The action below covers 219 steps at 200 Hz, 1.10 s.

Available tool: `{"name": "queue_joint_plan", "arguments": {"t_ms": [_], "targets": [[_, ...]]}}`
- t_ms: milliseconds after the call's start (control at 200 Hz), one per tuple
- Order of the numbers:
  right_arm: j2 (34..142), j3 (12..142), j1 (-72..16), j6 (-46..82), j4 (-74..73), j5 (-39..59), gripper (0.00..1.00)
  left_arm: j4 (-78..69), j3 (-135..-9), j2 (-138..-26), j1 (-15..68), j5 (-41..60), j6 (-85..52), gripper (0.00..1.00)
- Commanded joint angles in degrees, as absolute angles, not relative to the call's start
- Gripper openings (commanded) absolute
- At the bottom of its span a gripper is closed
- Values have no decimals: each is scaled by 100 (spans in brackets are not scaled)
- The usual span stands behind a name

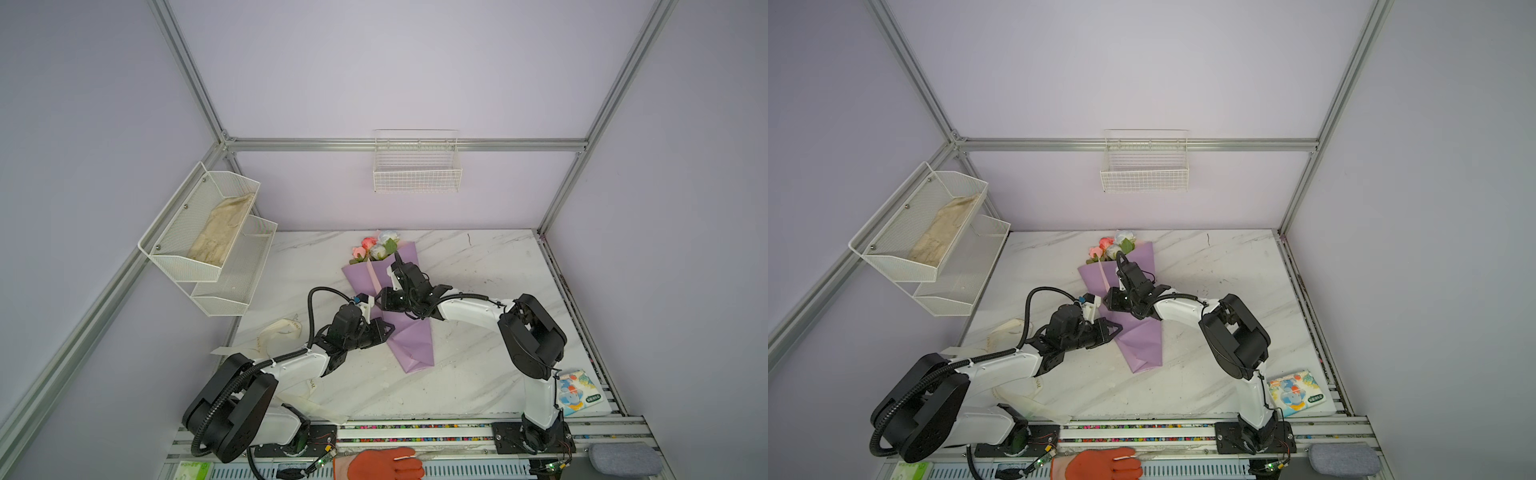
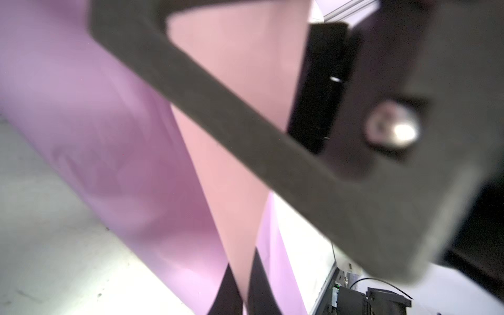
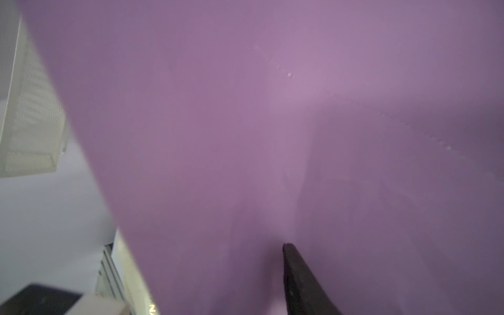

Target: Tie the bouquet of fake flowers

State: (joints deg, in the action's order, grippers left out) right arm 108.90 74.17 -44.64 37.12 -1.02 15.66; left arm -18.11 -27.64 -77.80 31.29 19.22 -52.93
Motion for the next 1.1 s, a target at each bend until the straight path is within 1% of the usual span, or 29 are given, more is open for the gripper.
{"name": "queue_joint_plan", "arguments": {"t_ms": [0, 60, 140, 265, 300, 355, 410, 460, 480, 565, 620, 775, 905, 1090], "targets": [[9948, 7000, -4304, 3668, -107, 1374, 57, -1903, -3129, -7902, 3111, 1778, -5254, 5], [9514, 6660, -4242, 3712, -85, 1260, 61, -1932, -3122, -7974, 3104, 1769, -5264, 5], [8926, 6091, -4137, 3808, -144, 1156, 64, -1968, -3067, -8039, 3055, 1732, -5286, 5], [8332, 5315, -3917, 3921, -211, 1520, 64, -2169, -2992, -8043, 2964, 1822, -5344, 6], [8233, 5122, -3911, 3950, -256, 1596, 63, -2171, -3000, -8256, 2949, 1835, -5344, 6], [8104, 4748, -3911, 4063, -523, 1891, 58, -2211, -2999, -8307, 2935, 1872, -5348, 7], [8055, 4410, -3911, 4213, -835, 2267, 49, -2263, -2990, -8360, 2919, 1906, -5353, 7], [8096, 4160, -3911, 4354, -1131, 2614, 36, -2309, -2997, -8422, 2901, 1962, -5346, 7], [8143, 4051, -3918, 4420, -1291, 2789, 32, -2320, -3011, -8449, 2893, 1988, -5344, 7], [8330, 3637, -3929, 4660, -1897, 3361, 19, -2329, -3023, -8515, 2874, 1995, -5335, 7], [8405, 3459, -3929, 4667, -2030, 3490, 14, -2336, -3015, -8536, 2856, 1983, -5318, 7], [8652, 3228, -3963, 4532, -2203, 3899, 11, -2216, -3034, -8619, 2822, 2004, -5180, 7], [8995, 3067, -3998, 4428, -2297, 3921, 11, -2215, -3034, -8715, 2796, 2025, -5126, 8], [9402, 2831, -4001, 4377, -2462, 3695, 12, -2208, -3093, -8827, 2704, 2054, -4998, 8]]}}
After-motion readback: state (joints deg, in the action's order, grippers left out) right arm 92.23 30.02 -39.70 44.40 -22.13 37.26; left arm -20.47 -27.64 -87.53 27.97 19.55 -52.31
